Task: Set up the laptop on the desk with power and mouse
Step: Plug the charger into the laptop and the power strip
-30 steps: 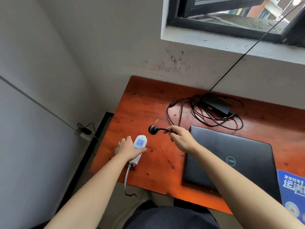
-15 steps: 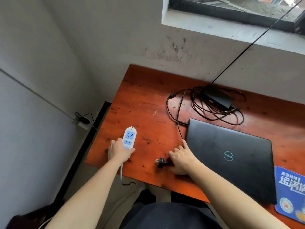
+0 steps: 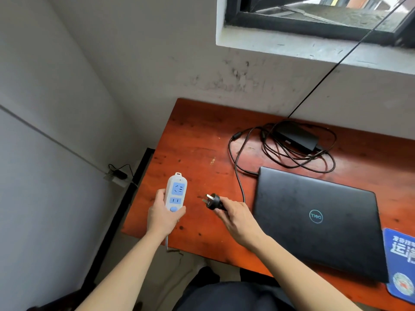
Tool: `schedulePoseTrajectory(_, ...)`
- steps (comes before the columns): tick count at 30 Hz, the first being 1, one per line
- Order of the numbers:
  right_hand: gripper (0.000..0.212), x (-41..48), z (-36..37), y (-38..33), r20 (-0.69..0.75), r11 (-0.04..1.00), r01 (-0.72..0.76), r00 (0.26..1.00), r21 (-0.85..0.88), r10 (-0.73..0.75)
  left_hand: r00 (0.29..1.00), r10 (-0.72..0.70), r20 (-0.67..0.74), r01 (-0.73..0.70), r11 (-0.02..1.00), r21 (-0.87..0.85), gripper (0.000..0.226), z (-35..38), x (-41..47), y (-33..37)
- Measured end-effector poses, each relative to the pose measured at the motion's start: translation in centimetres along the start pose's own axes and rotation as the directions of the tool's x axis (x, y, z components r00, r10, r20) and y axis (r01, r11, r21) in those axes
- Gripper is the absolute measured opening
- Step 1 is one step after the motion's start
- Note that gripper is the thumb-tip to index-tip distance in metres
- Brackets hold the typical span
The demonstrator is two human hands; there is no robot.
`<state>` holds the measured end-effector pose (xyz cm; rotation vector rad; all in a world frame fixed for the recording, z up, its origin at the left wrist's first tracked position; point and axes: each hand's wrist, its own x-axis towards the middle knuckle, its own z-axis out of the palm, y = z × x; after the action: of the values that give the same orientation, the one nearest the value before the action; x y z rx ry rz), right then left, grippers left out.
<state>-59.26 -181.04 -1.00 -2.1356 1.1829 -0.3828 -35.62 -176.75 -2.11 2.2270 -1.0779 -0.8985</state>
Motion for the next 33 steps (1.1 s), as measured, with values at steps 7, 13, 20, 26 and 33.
schedulePoseTrajectory(7, 0.028, 0.0, -2.2, -1.1, -0.075, 0.989, -0.076, 0.993, 0.129, 0.086, 0.988, 0.142, 0.065, -0.137, 0.987, -0.081, 0.050, -0.1, 0.6, 3.1)
schedulePoseTrajectory(13, 0.023, 1.0, -3.5, -1.3, -0.131, 0.952, -0.093, 0.982, 0.292, 0.136, 0.971, 0.186, 0.153, -0.148, 0.962, -0.229, 0.053, 0.0, 0.9, 3.3)
schedulePoseTrajectory(20, 0.033, 2.1, -4.6, -0.7, -0.034, 0.875, -0.222, 0.965, 0.431, 0.262, 0.950, 0.184, 0.253, -0.092, 0.937, -0.338, 0.052, -0.8, 1.4, 4.4)
schedulePoseTrajectory(26, 0.041, 2.8, -5.3, -1.1, 0.014, 0.833, -0.251, 0.960, 0.493, 0.281, 0.899, 0.115, 0.422, 0.124, 0.858, -0.499, 0.044, -1.2, 1.1, 5.9)
schedulePoseTrajectory(33, 0.046, 3.5, -6.0, -0.4, 0.243, 0.867, -0.353, 0.929, 0.352, 0.280, 0.862, 0.043, 0.505, 0.193, 0.894, -0.405, 0.062, -1.7, 1.5, 6.9)
